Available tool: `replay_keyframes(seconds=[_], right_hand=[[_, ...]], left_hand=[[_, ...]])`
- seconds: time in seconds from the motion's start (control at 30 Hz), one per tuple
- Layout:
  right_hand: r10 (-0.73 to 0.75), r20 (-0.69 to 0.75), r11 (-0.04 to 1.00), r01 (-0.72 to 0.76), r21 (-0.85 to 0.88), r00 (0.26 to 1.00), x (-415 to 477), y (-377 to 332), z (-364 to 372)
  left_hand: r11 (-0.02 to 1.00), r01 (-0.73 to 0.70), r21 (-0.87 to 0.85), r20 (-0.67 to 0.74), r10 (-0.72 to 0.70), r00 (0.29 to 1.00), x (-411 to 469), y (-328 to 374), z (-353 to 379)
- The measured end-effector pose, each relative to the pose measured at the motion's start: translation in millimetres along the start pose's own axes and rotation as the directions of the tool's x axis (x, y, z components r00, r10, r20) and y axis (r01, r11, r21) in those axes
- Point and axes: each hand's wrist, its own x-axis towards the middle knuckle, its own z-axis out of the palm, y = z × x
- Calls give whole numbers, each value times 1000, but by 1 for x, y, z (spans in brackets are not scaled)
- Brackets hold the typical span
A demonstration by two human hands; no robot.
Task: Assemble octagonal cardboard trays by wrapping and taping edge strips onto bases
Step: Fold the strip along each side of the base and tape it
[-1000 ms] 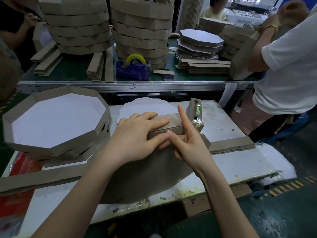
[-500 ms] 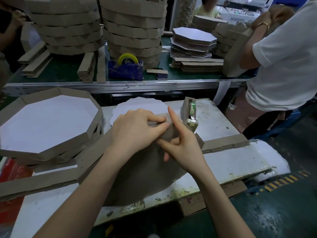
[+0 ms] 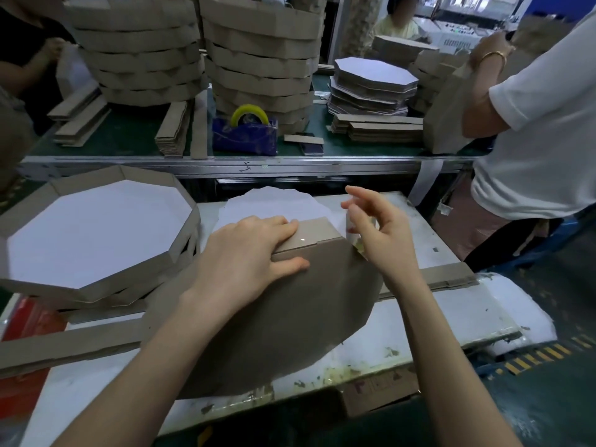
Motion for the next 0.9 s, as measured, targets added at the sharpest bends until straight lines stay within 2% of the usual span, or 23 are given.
replay_keyframes(seconds=[0.1,0.2,0.33,0.5,0.63,0.73,0.83,0.9], right_hand=[[107,212,993,-96,-63,972,11,3,3],[216,391,967,-139,-214,895,13,3,6],[205,396,974,-149,-169,895,12,0,10],[118,448,989,-62,-137,886,11,-10,16],[190,454,971,-97,-220,871,13,-9,-4],[206,485,952,-60,-299,850,18,-13,-21],[143,525,971,-16,-239,839,25,-25,-29],[104,565,980,14,-200,819,29,-34,-30]], left_hand=[[995,1,103,40,-5,999,-5,3,1],[986,-8,164,63,-3,998,-9,-1,0],[985,32,169,40,-39,998,-2,6,-2],[982,50,181,14,-53,999,16,40,11],[996,30,86,7,-31,999,8,27,2],[998,-12,-69,-60,7,998,-6,12,-13],[977,-15,-213,-140,-15,990,-18,-9,-14],[946,19,-324,-140,-68,988,-24,-23,-7]])
